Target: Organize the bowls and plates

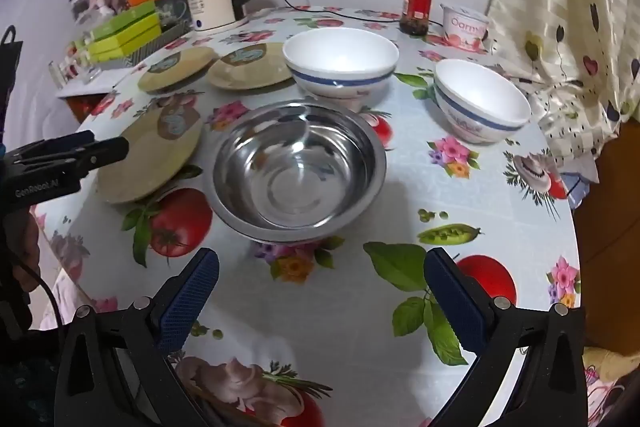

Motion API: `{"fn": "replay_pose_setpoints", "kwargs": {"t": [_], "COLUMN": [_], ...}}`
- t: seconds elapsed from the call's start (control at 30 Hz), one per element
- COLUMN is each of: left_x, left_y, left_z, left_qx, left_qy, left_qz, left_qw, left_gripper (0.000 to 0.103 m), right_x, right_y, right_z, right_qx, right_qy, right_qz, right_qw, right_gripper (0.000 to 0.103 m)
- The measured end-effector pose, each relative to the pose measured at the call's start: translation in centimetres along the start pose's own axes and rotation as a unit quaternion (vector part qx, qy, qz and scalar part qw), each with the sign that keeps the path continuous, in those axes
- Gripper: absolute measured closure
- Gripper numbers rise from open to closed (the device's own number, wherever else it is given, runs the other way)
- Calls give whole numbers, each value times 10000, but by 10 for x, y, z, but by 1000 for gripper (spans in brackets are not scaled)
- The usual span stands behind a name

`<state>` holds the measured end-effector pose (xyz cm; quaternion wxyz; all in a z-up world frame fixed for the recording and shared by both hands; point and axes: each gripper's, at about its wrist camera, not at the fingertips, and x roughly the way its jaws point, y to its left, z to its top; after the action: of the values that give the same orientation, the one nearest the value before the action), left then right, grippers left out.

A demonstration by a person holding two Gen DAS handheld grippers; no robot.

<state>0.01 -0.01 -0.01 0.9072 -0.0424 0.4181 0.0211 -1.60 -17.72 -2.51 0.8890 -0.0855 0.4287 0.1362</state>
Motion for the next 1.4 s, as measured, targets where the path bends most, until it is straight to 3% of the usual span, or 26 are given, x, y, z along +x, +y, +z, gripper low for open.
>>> {"fn": "replay_pose_setpoints", "kwargs": {"t": [0.37, 1.4], "left_x": [-6, -3], "left_y": [-3, 11], "left_z": [-2, -6], "left_qx": [53, -49], "left_qy": [11, 219], "left_qz": [90, 6], "left_qw": [9999, 9997], "left_gripper": [19, 19], "right_x": [-6, -12], "right_y": [5, 20], "right_z": [8, 18], "right_qx": [41, -68], "right_qy": [-142, -199], "right_qz": [228, 129], "right_qw": [9996, 9997], "right_gripper": [0, 0]}}
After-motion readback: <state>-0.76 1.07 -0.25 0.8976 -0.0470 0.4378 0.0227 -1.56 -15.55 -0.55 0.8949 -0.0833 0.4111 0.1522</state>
